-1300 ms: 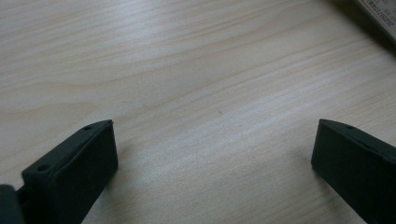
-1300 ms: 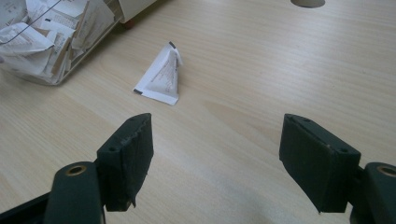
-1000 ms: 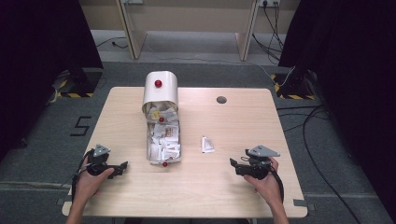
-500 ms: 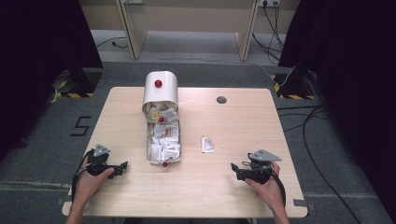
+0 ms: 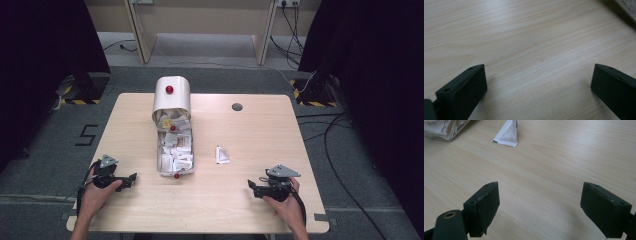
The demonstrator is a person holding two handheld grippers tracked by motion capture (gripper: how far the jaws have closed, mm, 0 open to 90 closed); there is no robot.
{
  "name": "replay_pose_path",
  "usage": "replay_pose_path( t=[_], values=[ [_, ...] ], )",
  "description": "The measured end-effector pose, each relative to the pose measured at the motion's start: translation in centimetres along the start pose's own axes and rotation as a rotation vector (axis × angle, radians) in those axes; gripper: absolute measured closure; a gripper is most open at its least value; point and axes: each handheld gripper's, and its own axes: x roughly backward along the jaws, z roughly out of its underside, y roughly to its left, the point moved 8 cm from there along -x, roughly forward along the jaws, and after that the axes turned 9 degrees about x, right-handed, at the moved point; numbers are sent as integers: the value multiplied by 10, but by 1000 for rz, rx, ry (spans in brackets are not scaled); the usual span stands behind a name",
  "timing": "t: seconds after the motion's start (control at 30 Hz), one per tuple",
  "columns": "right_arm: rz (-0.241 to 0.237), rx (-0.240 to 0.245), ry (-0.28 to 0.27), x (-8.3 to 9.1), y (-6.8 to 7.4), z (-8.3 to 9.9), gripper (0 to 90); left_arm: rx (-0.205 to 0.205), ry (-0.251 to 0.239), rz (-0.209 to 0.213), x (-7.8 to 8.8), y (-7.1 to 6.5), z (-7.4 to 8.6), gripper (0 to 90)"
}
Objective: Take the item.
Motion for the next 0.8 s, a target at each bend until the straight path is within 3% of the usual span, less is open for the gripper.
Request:
replay_pose_path(
  t=[0.67, 0.8],
  values=[
    [6, -1, 32, 6, 3, 14, 171, 0, 0, 0, 0, 0, 0, 0],
    [17, 17, 43, 11, 5, 18, 168, 0, 0, 0, 0, 0, 0, 0]
  ],
)
